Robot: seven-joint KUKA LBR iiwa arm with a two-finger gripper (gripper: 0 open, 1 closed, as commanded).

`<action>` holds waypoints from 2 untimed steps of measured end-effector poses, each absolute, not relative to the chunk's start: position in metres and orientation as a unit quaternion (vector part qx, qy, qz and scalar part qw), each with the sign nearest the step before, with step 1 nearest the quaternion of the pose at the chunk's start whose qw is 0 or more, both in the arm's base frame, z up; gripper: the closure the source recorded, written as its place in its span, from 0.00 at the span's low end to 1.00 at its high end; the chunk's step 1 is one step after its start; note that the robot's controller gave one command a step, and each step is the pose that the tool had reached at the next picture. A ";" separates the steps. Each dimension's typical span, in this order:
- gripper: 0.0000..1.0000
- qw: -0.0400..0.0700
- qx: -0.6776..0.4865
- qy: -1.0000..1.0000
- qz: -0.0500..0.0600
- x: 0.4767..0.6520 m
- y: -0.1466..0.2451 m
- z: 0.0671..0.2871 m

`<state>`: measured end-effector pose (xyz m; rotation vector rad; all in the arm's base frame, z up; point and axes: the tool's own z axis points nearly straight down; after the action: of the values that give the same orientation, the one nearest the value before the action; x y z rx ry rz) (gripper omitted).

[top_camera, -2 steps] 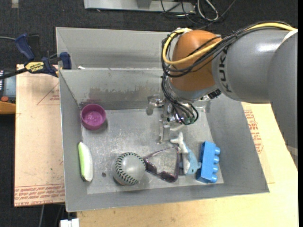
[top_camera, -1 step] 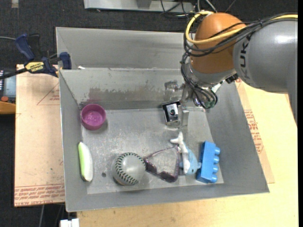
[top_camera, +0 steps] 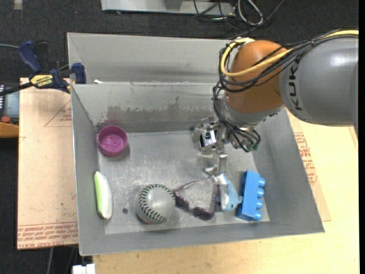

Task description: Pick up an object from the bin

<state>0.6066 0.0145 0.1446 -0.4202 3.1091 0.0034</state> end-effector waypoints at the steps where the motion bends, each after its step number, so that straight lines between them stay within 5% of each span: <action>1: 0.00 0.008 -0.053 0.999 0.000 0.647 -0.035 0.142; 2: 0.00 0.001 -0.102 0.995 0.001 0.621 -0.061 0.134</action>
Offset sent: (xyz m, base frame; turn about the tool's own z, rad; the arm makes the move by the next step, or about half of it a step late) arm 0.0146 -0.0740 -0.0102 0.0597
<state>0.6206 -0.0611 0.1339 -0.3194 3.1225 0.0032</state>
